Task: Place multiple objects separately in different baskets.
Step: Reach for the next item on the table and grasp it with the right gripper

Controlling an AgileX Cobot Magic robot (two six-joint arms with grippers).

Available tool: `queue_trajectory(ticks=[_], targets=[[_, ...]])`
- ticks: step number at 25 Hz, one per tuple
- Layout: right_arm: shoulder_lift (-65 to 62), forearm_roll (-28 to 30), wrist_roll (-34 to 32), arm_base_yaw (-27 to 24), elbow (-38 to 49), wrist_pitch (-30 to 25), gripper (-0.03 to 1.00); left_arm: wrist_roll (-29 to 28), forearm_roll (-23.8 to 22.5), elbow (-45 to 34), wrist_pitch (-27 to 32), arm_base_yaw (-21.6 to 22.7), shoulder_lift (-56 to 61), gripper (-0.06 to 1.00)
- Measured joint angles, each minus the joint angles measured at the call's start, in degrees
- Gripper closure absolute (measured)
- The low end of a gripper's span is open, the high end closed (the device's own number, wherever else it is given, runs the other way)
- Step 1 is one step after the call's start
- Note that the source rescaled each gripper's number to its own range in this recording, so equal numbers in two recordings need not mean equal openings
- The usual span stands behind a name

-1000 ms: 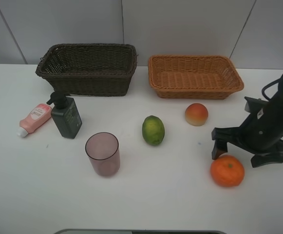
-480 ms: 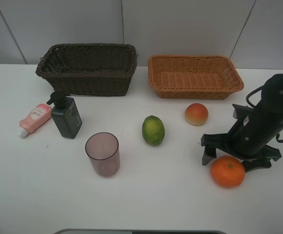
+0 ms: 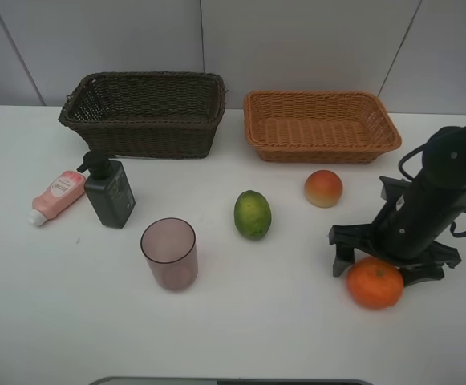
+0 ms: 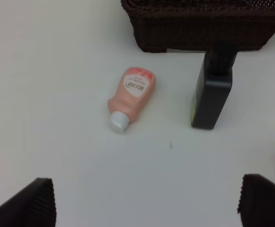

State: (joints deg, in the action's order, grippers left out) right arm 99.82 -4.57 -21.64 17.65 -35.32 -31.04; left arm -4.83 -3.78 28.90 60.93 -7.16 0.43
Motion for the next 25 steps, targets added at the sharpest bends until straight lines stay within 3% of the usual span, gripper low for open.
queue_trajectory(ticks=[3, 20, 22, 23, 24, 25], targets=[[0.00, 0.25, -0.06, 0.00, -0.09, -0.34, 0.12, 0.00, 0.00, 0.00, 0.00, 0.00, 0.00, -0.05], [0.37, 1.61, 3.64, 0.02, -0.17, -5.42, 0.13, 0.00, 0.00, 0.00, 0.00, 0.00, 0.00, -0.05], [0.38, 1.77, 3.84, 0.02, -0.17, -5.49, 0.22, 0.00, 0.00, 0.00, 0.00, 0.00, 0.00, -0.05], [0.43, 2.06, 3.84, 0.02, -0.17, -5.67, 0.36, 0.00, 0.00, 0.00, 0.00, 0.00, 0.00, -0.05], [0.44, 2.31, 3.84, 0.02, -0.17, -5.96, 0.56, 0.00, 0.00, 0.00, 0.00, 0.00, 0.00, -0.05], [0.44, 2.30, 3.84, 0.02, -0.17, -6.05, 0.60, 0.00, 0.00, 0.00, 0.00, 0.00, 0.00, -0.05]])
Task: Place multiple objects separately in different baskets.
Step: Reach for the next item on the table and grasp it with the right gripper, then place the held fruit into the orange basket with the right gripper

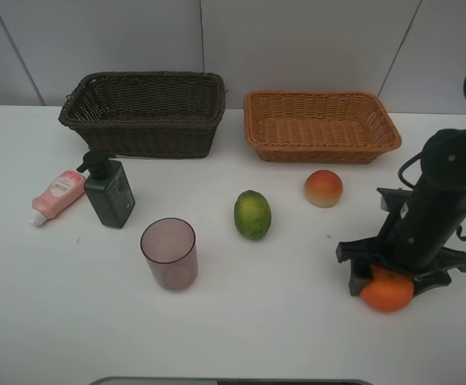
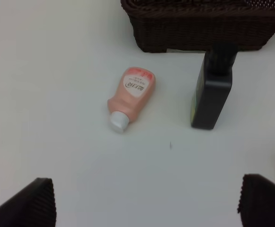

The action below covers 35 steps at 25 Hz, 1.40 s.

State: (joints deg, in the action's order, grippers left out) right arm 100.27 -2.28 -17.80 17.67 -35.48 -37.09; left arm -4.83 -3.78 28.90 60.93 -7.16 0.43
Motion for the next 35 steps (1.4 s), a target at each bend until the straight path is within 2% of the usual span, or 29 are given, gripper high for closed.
queue_trajectory(ticks=[16, 21, 27, 35], targets=[[0.00, 0.09, 0.00, 0.00, 0.00, -0.01, 0.60, 0.00, 0.00, 0.00, 0.00, 0.00, 0.00, -0.05], [-0.93, 1.16, 0.07, 0.00, -2.39, -2.69, 0.60, 0.00, 0.00, 0.00, 0.00, 0.00, 0.00, -0.05], [-3.72, 1.28, 2.32, 0.00, -13.51, -14.50, 0.60, 0.00, 0.00, 0.00, -0.05, 0.00, 0.00, -0.05], [3.14, 3.06, 4.99, 0.00, -35.00, -23.02, 0.60, 0.00, 0.00, 0.00, -0.05, 0.00, 0.00, -0.05]])
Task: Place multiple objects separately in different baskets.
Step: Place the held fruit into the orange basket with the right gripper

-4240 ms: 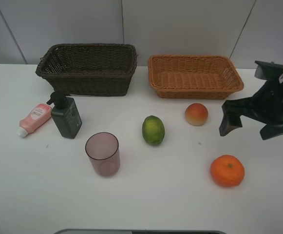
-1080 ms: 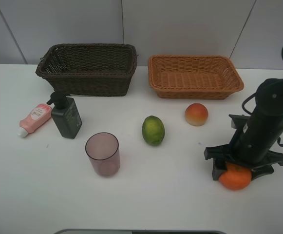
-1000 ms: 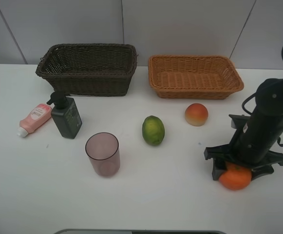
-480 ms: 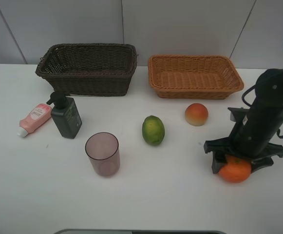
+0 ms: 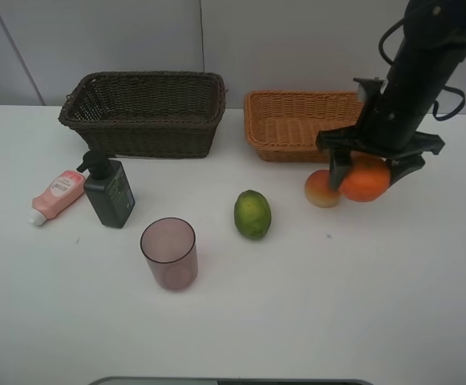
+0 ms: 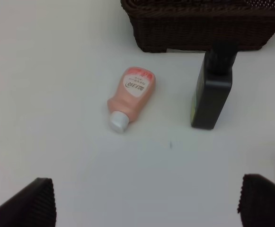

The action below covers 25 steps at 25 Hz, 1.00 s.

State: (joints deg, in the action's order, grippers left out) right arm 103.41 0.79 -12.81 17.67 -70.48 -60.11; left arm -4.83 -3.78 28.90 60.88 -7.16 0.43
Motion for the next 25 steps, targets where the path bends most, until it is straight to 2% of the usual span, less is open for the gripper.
queue_trajectory(ticks=[8, 14, 25], targets=[[12.70, 2.13, 1.53, -1.61, -23.03, -3.79, 0.60, 0.00, 0.00, 0.00, 0.00, 0.00, 0.00, -0.05], [19.58, 3.21, 1.55, -3.87, -32.48, -4.06, 0.60, 0.00, 0.00, 0.00, 0.00, 0.00, 0.00, -0.05], [26.00, 4.20, 1.65, -5.49, -35.25, 8.91, 0.60, 0.00, 0.00, 0.00, 0.00, 0.00, 0.00, -0.05]])
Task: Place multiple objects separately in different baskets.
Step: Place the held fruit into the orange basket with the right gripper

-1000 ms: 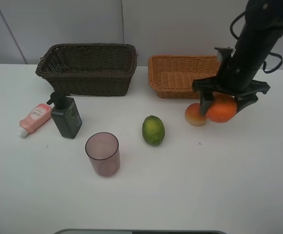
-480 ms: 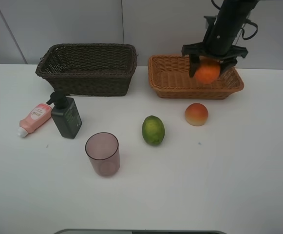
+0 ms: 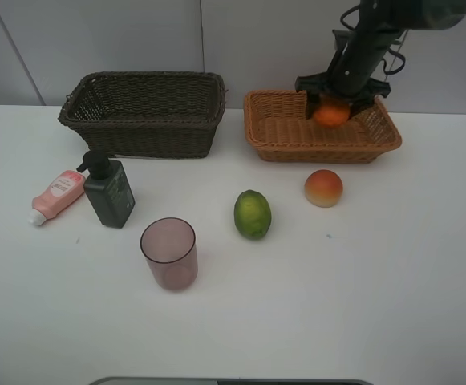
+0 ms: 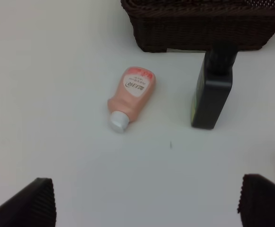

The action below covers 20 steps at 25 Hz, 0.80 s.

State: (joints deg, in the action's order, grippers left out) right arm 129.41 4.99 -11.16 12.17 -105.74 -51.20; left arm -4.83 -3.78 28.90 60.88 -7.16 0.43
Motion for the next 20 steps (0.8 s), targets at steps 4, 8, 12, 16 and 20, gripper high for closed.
queue_trajectory(ticks=[4, 8, 12, 16, 20], targets=[[1.89, 0.07, 0.00, 0.00, 0.00, 3.16, 0.60, 0.00, 0.00, 0.00, 0.00, 0.00, 0.00, -0.05], [2.82, 0.07, 0.02, 0.00, 0.00, 4.55, 0.60, 0.00, 0.00, 0.00, 0.00, 0.00, 0.00, -0.05], [2.82, 0.07, 0.02, 0.00, 0.00, 4.92, 0.14, 0.00, 0.00, 0.00, 0.00, 0.00, 0.00, -0.05], [2.76, 0.07, 0.02, 0.00, 0.00, 4.87, -0.01, 0.00, 0.00, 0.00, 0.00, 0.00, 0.00, -0.05], [1.02, 0.02, 0.02, 0.19, 0.00, 3.20, -0.03, 0.00, 0.00, 0.00, 0.00, 0.00, 0.00, -0.05]])
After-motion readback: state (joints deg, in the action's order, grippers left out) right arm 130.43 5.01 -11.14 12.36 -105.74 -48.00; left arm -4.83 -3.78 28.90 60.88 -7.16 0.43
